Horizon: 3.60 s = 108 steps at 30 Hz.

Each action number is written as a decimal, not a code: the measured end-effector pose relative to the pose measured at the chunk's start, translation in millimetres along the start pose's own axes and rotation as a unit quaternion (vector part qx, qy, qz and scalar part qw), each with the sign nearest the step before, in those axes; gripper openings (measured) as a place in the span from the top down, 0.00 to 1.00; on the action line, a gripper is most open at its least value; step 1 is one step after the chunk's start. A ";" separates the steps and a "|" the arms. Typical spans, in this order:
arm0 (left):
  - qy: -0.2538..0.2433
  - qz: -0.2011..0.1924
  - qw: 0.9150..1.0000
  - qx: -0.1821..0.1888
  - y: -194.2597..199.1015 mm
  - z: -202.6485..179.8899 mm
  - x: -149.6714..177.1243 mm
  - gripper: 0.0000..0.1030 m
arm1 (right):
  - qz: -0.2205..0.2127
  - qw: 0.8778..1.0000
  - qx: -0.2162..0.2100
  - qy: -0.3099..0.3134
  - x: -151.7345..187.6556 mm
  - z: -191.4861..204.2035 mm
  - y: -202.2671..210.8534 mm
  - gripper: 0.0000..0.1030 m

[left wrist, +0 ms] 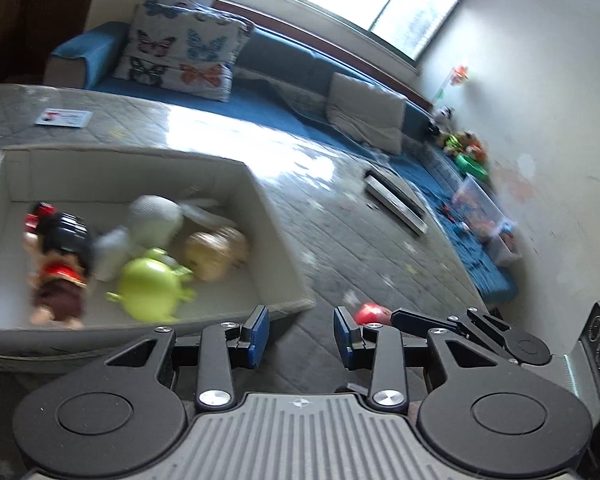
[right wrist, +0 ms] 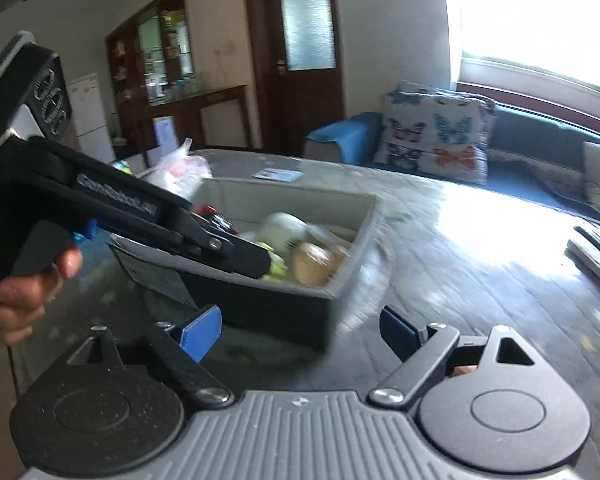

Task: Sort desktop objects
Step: 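Move the left gripper to the red round toy and grasp it, then lift the red toy and carry it over the white box, then lower the red toy into the box and open the left gripper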

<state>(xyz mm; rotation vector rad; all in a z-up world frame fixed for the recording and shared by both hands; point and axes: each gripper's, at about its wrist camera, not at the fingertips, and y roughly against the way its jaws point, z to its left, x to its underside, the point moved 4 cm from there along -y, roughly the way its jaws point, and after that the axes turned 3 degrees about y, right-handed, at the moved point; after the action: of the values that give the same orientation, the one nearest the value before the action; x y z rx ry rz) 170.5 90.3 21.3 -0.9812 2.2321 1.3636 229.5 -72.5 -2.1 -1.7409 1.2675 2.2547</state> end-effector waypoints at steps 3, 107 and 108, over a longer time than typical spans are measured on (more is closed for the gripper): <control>-0.007 0.014 1.000 0.013 -13.7 -12.9 7.7 0.63 | 0.010 0.999 0.027 -0.014 17.4 -17.1 6.0 0.14; 0.051 0.017 0.998 -0.031 -31.6 76.1 -42.6 0.65 | 0.054 0.997 -0.049 0.034 -46.3 19.9 -120.7 0.32; 0.048 0.014 0.998 -0.035 -29.1 74.9 -42.7 0.65 | 0.050 0.997 -0.049 0.033 -46.2 20.0 -117.3 0.30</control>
<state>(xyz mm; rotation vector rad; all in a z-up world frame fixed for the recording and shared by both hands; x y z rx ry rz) 216.7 163.5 -7.2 -1.0641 2.2890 1.4432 286.1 38.2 -30.8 -1.8380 1.3065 2.3713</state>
